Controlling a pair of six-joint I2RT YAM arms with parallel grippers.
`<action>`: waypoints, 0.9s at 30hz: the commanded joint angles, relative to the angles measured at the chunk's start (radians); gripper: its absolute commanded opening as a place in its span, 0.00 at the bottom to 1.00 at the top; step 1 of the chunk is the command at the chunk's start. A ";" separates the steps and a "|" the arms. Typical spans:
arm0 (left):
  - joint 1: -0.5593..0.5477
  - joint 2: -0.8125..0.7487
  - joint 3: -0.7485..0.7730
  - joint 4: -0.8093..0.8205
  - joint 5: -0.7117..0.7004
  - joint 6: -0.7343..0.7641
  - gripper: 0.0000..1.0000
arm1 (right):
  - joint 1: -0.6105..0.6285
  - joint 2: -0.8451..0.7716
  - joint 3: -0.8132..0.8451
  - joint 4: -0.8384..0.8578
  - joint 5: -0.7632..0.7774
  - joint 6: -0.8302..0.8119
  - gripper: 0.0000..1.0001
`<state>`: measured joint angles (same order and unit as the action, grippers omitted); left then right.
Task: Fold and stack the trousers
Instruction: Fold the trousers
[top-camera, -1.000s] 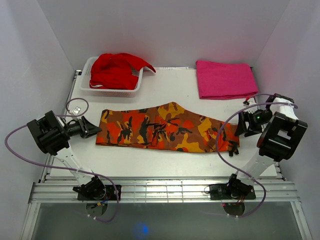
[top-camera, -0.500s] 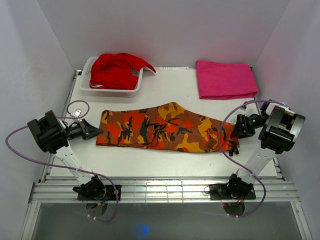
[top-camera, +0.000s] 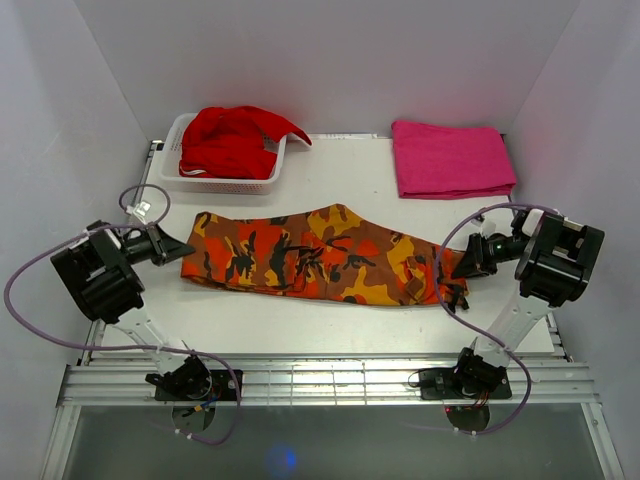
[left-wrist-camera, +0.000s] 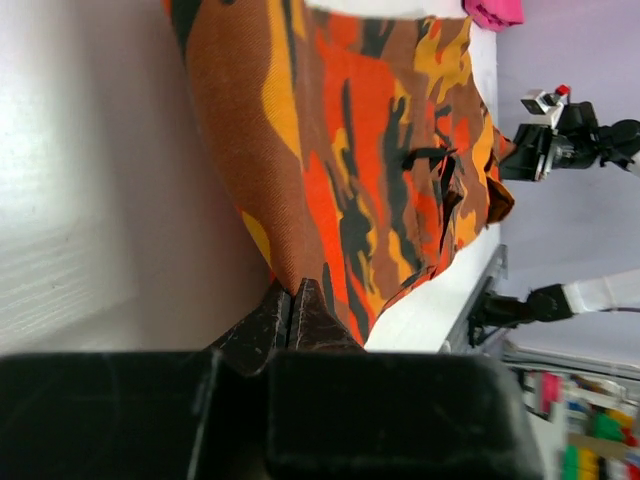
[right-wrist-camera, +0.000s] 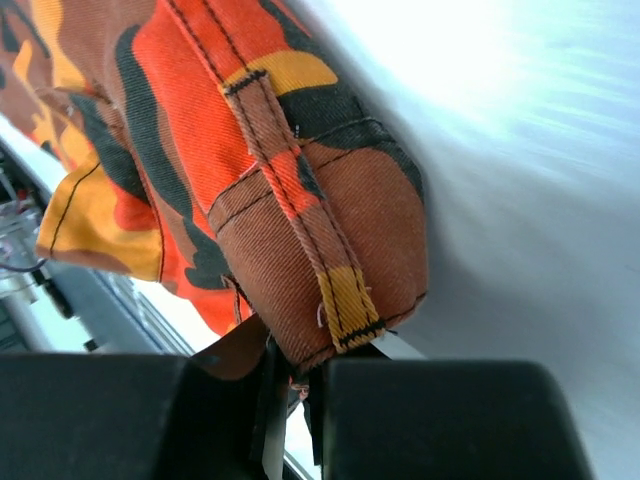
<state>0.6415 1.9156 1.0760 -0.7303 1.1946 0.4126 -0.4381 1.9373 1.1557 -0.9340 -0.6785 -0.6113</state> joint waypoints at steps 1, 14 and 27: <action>0.003 -0.216 0.087 -0.073 0.008 -0.029 0.00 | 0.050 -0.063 -0.037 0.012 -0.105 0.044 0.08; -0.474 -0.503 0.219 0.012 -0.187 -0.392 0.00 | 0.177 -0.060 -0.134 0.175 -0.196 0.205 0.08; -1.222 -0.331 0.288 0.264 -0.895 -0.877 0.00 | 0.233 -0.044 -0.174 0.244 -0.243 0.272 0.08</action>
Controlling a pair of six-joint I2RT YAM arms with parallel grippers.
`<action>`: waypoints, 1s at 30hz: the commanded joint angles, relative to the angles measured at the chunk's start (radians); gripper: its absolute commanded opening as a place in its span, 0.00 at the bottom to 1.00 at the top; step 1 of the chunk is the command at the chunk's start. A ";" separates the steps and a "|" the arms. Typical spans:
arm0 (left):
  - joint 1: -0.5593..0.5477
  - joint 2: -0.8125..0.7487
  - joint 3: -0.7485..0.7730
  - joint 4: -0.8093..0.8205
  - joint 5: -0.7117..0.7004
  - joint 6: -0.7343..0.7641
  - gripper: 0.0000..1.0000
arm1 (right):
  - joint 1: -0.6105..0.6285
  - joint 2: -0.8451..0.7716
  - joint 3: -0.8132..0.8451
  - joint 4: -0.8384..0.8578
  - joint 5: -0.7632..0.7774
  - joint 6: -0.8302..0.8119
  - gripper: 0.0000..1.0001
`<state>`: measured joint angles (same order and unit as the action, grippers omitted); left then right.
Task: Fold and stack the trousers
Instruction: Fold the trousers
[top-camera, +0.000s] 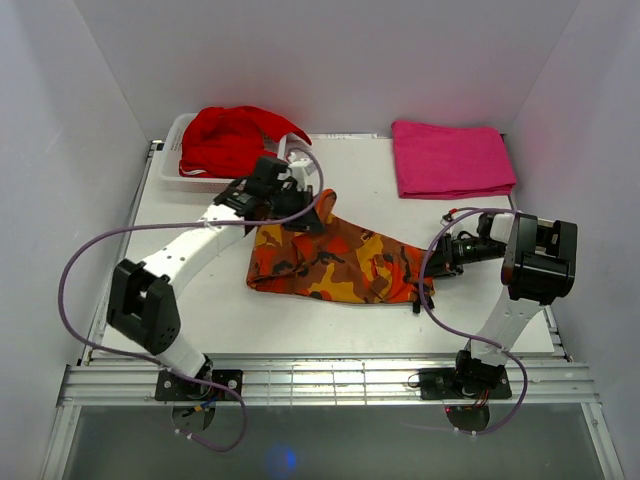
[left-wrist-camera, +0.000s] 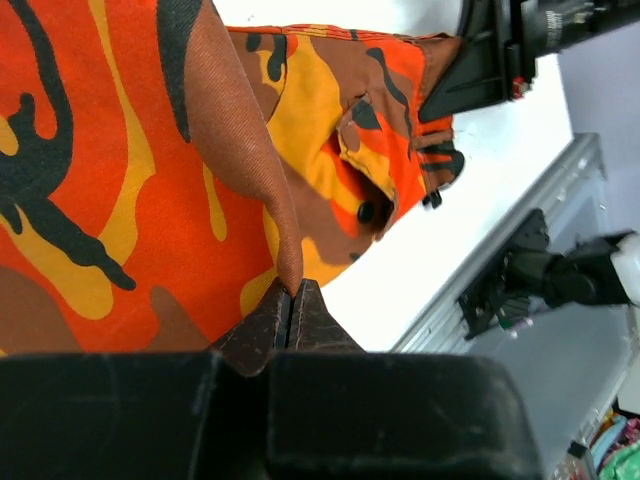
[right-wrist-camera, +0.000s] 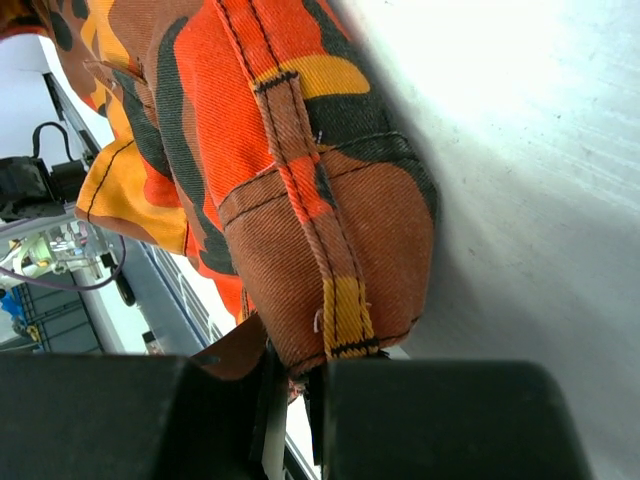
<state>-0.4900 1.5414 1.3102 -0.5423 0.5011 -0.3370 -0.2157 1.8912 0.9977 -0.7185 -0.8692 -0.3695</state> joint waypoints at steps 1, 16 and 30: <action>-0.119 0.063 0.058 0.111 -0.226 -0.137 0.00 | 0.012 0.000 -0.022 0.034 -0.054 0.033 0.08; -0.453 0.332 0.224 0.216 -0.573 -0.306 0.00 | 0.021 -0.006 -0.062 0.099 -0.068 0.093 0.08; -0.518 0.333 0.320 0.150 -0.607 -0.335 0.00 | 0.035 -0.012 -0.065 0.122 -0.044 0.124 0.08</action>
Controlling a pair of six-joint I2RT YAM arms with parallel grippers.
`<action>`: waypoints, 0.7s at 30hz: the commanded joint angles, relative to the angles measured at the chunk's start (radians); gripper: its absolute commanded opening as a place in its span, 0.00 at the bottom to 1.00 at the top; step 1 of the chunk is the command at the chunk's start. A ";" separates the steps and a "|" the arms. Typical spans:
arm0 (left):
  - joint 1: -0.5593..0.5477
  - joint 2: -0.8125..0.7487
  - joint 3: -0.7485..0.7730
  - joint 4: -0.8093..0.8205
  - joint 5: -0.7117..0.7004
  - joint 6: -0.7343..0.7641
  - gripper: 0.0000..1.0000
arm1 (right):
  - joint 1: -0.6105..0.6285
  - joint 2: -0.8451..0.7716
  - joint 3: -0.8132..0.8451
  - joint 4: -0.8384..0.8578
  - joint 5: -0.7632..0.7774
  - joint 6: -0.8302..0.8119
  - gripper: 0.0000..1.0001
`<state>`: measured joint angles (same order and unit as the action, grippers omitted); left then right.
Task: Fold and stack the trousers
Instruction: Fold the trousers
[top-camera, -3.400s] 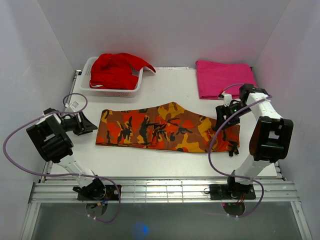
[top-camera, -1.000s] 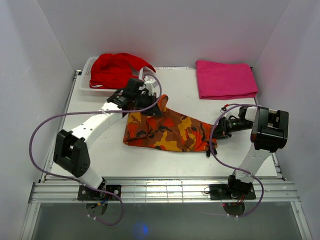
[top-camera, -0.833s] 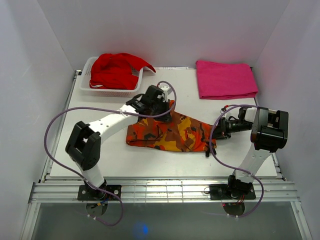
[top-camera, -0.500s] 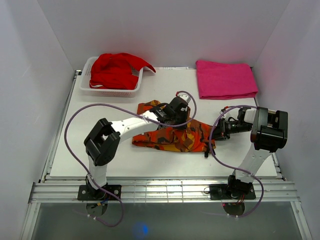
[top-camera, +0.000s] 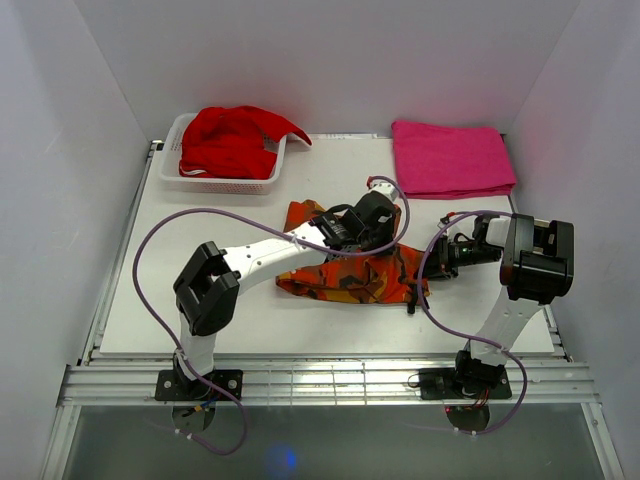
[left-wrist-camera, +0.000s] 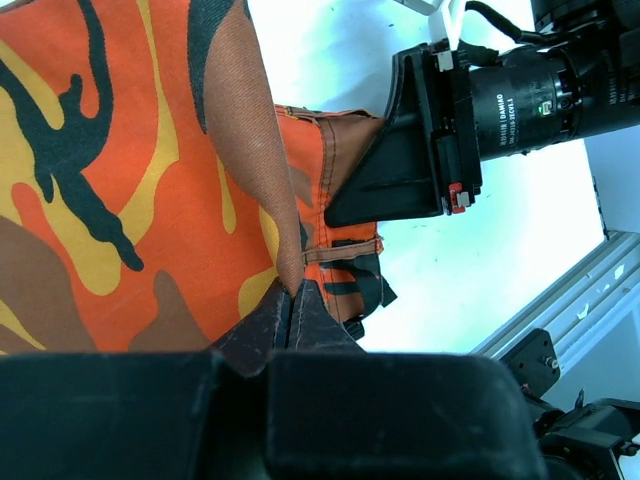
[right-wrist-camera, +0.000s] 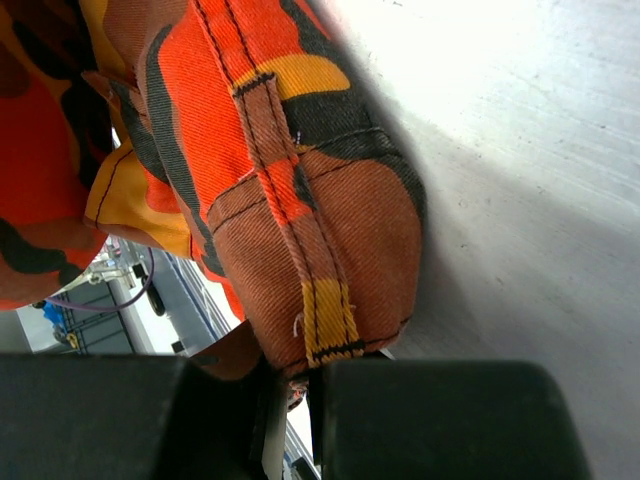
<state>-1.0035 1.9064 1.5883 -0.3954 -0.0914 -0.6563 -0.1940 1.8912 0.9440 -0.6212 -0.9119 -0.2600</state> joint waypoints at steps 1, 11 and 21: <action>-0.004 -0.038 0.044 0.003 -0.013 -0.013 0.00 | 0.014 -0.011 -0.011 0.029 0.001 0.018 0.08; -0.029 0.020 0.193 -0.074 0.050 -0.048 0.00 | 0.024 -0.018 -0.013 0.044 0.005 0.038 0.08; -0.043 0.206 0.277 -0.140 0.056 -0.111 0.00 | 0.024 -0.029 -0.021 0.051 -0.005 0.048 0.08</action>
<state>-1.0397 2.0830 1.8370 -0.4969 -0.0597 -0.7235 -0.1818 1.8912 0.9363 -0.5919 -0.9127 -0.2157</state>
